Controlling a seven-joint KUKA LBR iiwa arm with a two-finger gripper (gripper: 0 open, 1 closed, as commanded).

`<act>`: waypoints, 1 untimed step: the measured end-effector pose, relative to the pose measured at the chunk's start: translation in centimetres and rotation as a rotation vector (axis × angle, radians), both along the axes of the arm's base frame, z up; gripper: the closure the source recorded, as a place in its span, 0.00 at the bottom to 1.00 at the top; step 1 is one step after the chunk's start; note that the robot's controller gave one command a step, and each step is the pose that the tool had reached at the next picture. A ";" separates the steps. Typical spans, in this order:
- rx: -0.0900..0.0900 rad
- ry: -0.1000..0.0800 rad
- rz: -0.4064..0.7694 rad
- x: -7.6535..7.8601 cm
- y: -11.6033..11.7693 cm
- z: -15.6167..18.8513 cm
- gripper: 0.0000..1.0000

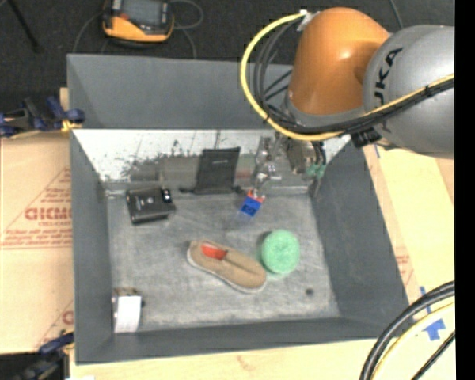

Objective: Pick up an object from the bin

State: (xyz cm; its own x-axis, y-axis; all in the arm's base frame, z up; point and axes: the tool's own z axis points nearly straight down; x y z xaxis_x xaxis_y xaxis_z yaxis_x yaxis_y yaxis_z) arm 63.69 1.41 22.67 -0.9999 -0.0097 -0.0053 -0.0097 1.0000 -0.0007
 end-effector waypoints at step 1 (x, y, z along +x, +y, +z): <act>0.001 0.006 -0.250 -2.6 2.6 -4.5 0.00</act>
Offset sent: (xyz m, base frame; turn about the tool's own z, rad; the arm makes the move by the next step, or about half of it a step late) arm 0.0000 0.0000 0.0000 0.0000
